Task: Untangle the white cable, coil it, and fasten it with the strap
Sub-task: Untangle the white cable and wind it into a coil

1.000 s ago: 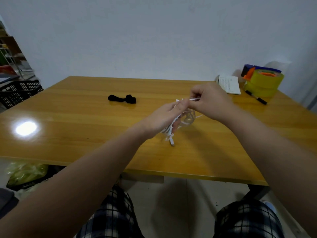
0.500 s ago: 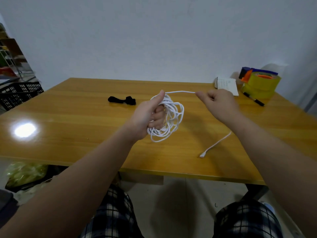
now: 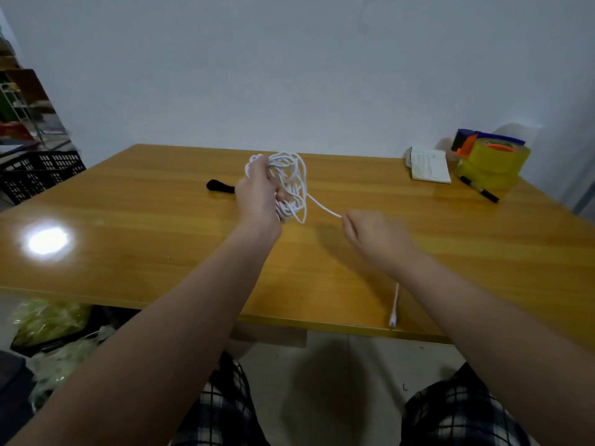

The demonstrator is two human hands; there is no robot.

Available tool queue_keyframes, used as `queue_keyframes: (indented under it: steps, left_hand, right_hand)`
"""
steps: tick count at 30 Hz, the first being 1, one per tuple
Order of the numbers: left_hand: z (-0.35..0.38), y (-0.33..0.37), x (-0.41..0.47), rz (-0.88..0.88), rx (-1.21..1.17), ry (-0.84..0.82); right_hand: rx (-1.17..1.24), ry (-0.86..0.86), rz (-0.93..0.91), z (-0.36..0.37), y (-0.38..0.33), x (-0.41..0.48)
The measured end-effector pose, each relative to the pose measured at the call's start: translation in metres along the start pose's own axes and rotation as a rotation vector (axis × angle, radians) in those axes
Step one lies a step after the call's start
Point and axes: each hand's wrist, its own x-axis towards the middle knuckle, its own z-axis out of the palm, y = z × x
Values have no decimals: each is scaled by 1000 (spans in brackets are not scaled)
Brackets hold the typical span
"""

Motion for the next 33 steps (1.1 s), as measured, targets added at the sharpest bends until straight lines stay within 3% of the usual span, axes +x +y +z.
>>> queue_keyframes:
  steps: [4,7,9,12,15,19,23,27,30,33]
  left_hand:
    - [-5,6,10,-3,-6,106]
    - [0,3,10,-4,16,114]
    - [5,0,11,-19,4,109]
    - [5,-3,13,-69,66,43]
    - [-2,-7,16,-48,313,-70]
    - [-1,-4,5,16,596,-265]
    - [4,-2,-8,104,906,-518]
    - [1,4,-28,110,1052,-845]
    - [2,4,-31,127,1094,-897]
    - [-4,2,-26,-39,982,-931]
  right_hand:
    - [-182,48,-98,0,8,-4]
    - [-290,-88,-232,-5,3,-7]
    - [-368,-85,-331,-5,-4,-6]
    - [-385,99,-500,-1,-8,-3]
    - [-287,285,-571,-8,-8,4]
    - [-165,366,-636,-22,-15,9]
    - [53,379,-582,-26,-21,10]
    - [170,403,-382,-28,-18,6]
    - [281,349,-196,-31,-17,6]
    - [489,322,-107,-33,-10,11]
